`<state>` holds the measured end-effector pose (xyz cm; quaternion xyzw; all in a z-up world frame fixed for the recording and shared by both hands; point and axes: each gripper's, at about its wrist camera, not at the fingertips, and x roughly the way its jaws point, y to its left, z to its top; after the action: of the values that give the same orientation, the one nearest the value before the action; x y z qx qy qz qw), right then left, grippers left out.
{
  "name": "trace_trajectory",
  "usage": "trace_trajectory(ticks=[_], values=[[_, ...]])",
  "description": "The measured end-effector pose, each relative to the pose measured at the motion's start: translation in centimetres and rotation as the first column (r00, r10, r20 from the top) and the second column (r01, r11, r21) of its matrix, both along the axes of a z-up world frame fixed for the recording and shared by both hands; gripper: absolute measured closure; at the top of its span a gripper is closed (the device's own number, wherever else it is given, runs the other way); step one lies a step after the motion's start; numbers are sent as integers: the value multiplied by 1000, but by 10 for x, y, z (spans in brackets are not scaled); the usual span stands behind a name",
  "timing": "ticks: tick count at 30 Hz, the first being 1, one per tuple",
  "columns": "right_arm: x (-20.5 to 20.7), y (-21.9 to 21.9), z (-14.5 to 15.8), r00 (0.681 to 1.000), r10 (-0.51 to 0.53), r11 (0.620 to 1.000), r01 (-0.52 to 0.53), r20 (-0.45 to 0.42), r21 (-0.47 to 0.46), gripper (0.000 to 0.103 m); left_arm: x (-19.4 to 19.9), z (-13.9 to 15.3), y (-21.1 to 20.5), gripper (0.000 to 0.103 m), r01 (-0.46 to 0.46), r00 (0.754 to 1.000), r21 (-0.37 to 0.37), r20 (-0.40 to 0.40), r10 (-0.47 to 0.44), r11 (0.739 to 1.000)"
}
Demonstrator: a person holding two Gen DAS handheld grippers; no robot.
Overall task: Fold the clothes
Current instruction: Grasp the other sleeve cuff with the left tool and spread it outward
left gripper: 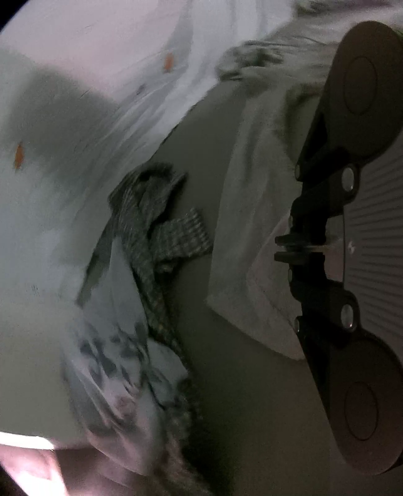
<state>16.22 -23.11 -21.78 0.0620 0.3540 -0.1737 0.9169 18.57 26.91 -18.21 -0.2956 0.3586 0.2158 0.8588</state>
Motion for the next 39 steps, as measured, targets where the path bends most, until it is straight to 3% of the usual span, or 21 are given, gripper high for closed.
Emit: trace_trajectory(ticks=[2, 6, 14, 19, 23, 25, 26, 28, 30, 34, 36, 37, 38, 39], values=[[-1, 0, 0, 1000, 0, 1000, 0, 4, -1, 0, -6, -3, 20, 100, -64, 998, -91, 14, 65, 994], [-3, 0, -1, 1000, 2, 1000, -2, 14, -5, 0, -20, -9, 55, 100, -192, 979, -233, 21, 202, 953], [-3, 1, -2, 1000, -1, 1000, 1, 19, -8, 0, -42, -8, 86, 98, -384, 921, -124, -120, 370, 915], [-4, 3, -2, 1000, -6, 1000, 6, 23, -10, 0, -46, -13, 83, 74, -372, 922, -90, -153, 356, 924], [-4, 4, -3, 1000, -9, 1000, 10, 27, -13, 0, -39, -3, 61, 48, -246, 967, -49, -73, 242, 968], [-4, 4, -3, 999, -11, 1000, 12, 31, -15, 0, -26, 3, 37, 40, -81, 995, 24, -56, 83, 996], [-5, 4, -3, 999, -12, 1000, 12, 33, -16, 0, -16, 4, 21, 35, 17, 998, 65, -58, -13, 998], [-5, 4, -4, 999, -13, 1000, 13, 37, -18, 0, 0, 4, -10, 30, 202, 978, 138, -81, -192, 970], [-5, 4, -4, 999, -13, 1000, 14, 39, -19, 0, 15, -3, -35, 26, 318, 947, 174, -115, -301, 932], [-6, 4, -4, 999, -11, 1000, 12, 41, -19, 0, 35, -27, -65, 28, 430, 894, 266, -260, -365, 863], [-5, 4, -4, 999, -11, 1000, 12, 42, -19, 0, 28, -33, -66, 46, 443, 884, 294, -300, -358, 847], [-6, 4, -4, 999, -11, 1000, 12, 43, -20, 0, 26, -32, -64, 62, 434, 889, 312, -298, -347, 845], [-6, 4, -4, 999, -10, 1000, 11, 44, -20, 0, 25, -31, -59, 83, 420, 896, 310, -294, -334, 853], [-6, 4, -4, 999, -10, 1000, 11, 45, -20, 0, 23, -28, -51, 92, 392, 907, 287, -277, -316, 874]])
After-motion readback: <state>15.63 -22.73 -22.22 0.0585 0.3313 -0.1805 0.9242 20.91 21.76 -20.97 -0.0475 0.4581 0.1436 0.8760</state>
